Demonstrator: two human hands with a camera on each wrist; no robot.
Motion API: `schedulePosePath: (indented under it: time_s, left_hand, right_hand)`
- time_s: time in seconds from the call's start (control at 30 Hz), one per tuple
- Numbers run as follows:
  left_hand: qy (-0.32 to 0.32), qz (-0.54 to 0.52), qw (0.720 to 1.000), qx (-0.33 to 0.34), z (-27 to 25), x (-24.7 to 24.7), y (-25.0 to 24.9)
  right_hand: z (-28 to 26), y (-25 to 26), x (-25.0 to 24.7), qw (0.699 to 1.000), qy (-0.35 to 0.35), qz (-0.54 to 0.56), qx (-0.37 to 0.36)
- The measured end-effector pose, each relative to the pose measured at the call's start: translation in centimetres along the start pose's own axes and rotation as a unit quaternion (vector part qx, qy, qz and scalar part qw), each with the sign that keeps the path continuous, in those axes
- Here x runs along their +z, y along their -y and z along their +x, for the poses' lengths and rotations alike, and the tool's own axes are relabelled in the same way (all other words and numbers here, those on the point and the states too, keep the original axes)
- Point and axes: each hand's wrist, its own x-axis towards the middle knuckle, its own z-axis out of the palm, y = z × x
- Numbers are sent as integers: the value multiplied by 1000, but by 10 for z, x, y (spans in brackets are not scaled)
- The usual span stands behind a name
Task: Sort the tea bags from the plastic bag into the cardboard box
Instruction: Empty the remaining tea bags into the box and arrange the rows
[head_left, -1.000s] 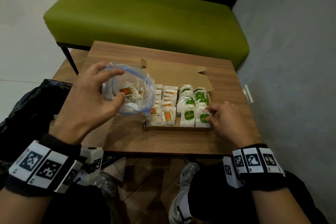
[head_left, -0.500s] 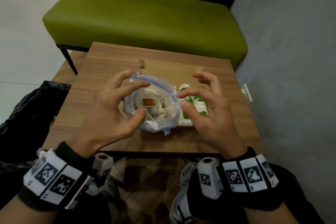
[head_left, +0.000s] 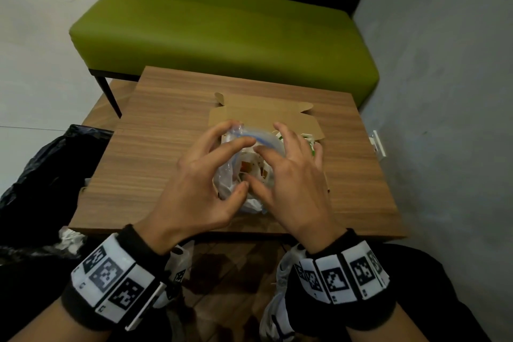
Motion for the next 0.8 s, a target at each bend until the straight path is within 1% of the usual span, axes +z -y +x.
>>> schedulePosePath:
  time_s: [0.13,0.43,0.6,0.67,0.8]
  left_hand:
    - [0,-6,1000,23,1,1,-1]
    - [-5,-23,998,54,3,-2,-2]
    - [-13,-22,998,49,3,-1,-2]
    - [-12,-13,1000,22,2,-2,0]
    - [-10,29,999,-20,4,-6,8]
  right_hand:
    - [0,5,-1,998,45,-22,28]
    - [3,6,-1,997,40,21,61]
    - [4,3,1,995,56,49,70]
    - [5,-1,3,994,33,79,61]
    - [7,-11,8,986,-56,153,28]
